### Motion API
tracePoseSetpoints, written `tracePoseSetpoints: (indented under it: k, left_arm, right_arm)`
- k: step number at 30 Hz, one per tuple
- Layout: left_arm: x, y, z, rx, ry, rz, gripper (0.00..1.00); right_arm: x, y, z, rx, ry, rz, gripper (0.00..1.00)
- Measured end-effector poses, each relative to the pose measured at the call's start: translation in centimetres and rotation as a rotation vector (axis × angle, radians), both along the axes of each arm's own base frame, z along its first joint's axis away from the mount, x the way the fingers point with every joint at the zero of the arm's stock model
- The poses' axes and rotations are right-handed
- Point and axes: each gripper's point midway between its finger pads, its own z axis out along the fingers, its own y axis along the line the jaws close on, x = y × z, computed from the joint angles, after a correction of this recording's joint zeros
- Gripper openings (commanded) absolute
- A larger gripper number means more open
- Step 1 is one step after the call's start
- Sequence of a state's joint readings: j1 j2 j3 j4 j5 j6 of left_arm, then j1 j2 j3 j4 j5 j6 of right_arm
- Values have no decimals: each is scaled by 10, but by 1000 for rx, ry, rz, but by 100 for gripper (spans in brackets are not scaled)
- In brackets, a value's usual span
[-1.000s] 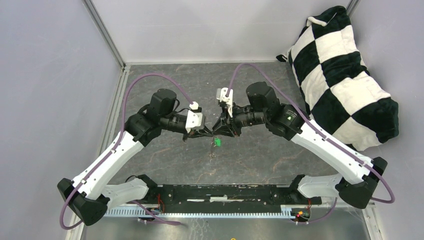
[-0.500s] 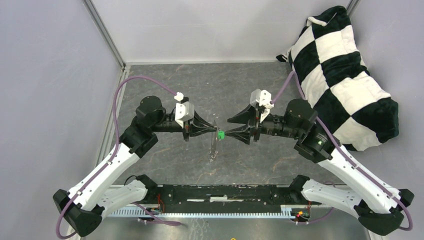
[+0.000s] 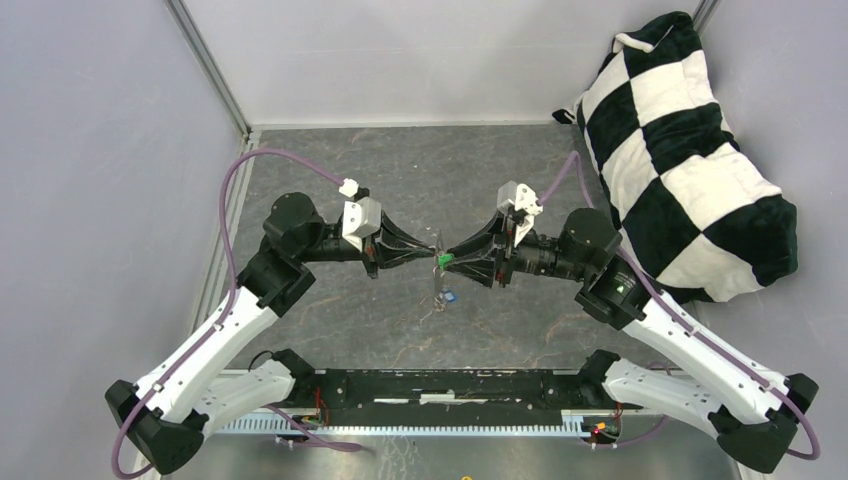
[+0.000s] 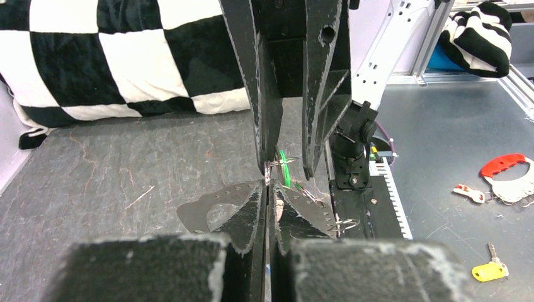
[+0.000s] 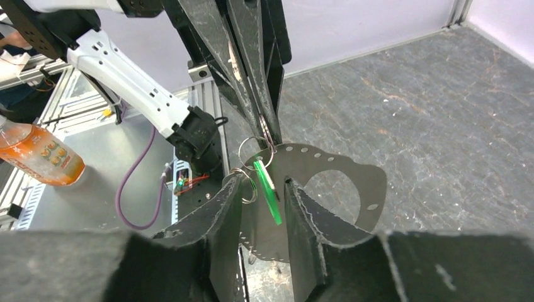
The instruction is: Put the keys on the keyring
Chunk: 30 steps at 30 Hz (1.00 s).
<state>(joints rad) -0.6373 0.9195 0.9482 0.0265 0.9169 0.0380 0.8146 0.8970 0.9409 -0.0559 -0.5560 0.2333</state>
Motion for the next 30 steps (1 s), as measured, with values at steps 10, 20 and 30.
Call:
tracePoseSetpoints:
  k: [10,20,30]
  left_arm:
    - [-4,2,4,-7,-26,-9,2]
    - [-5,4,1,2,-29,-8,2]
    - [-6,5,1,7,-61,-6,2]
  right_arm:
    - [1,-2,10,32,-12,-9,61]
    - [0,6,8,42,17,28,19]
    - [-1,2,7,35,23,38,0]
